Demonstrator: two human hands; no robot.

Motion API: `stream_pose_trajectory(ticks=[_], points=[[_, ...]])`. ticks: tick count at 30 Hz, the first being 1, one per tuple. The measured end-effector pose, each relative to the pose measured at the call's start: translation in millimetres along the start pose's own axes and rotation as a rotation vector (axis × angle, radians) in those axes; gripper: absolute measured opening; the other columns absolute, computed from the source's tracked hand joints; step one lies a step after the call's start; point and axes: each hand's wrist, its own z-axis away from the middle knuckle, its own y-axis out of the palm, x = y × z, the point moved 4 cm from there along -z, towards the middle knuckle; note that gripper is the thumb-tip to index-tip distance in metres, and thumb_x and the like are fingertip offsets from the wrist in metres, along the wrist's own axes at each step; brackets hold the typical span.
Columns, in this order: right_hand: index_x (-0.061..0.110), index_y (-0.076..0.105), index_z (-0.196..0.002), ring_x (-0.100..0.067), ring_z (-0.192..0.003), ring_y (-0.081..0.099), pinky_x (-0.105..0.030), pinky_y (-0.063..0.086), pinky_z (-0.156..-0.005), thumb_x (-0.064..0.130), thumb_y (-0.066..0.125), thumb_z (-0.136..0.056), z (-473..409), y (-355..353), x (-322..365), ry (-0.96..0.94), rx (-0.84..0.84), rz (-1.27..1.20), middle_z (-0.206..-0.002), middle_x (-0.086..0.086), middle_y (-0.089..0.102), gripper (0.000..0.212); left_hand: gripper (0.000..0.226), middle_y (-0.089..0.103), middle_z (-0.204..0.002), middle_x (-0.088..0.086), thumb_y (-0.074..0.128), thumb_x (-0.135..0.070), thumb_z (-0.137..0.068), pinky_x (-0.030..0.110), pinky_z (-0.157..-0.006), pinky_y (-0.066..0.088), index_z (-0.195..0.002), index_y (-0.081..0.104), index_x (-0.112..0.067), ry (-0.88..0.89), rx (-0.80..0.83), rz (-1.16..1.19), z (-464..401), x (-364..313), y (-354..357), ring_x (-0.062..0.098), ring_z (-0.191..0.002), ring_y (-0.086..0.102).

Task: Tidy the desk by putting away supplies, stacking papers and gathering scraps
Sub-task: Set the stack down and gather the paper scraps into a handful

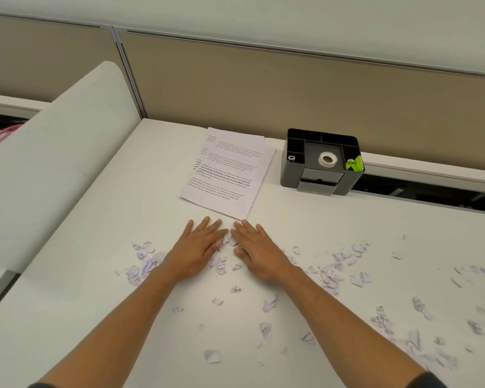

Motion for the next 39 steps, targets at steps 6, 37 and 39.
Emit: stream_pose_trajectory(ticks=[6,37,39], points=[[0.014,0.020,-0.154,-0.007,-0.149,-0.003,-0.024,-0.006,-0.120,0.043,0.023,-0.103,16,-5,2,0.055,-0.086,-0.071,-0.163,0.001,0.010,0.059,0.081,0.024,-0.160,-0.006,0.003,-0.069,-0.088,0.028,-0.117,-0.003,-0.146,0.041,-0.027,-0.023,-0.066,0.044,2,-9,-4,0.014,-0.150,0.010],[-0.001,0.057,-0.116,-0.028,-0.111,0.052,-0.024,0.036,-0.076,0.014,0.047,-0.098,-107,-84,-64,0.694,-0.202,-0.367,-0.125,-0.016,0.049,0.026,0.046,0.053,-0.140,0.015,0.054,-0.027,-0.097,0.046,-0.109,0.036,-0.139,0.050,-0.008,-0.575,-0.333,0.308,-126,98,-85,0.038,-0.131,0.043],[-0.001,0.057,-0.116,-0.026,-0.107,0.052,-0.023,0.035,-0.074,0.015,0.047,-0.098,-114,-86,-68,0.716,-0.214,-0.409,-0.126,-0.016,0.049,0.026,0.044,0.055,-0.137,0.014,0.055,-0.023,-0.096,0.045,-0.107,0.038,-0.137,0.051,-0.007,-0.568,-0.343,0.344,-134,99,-87,0.036,-0.128,0.047]])
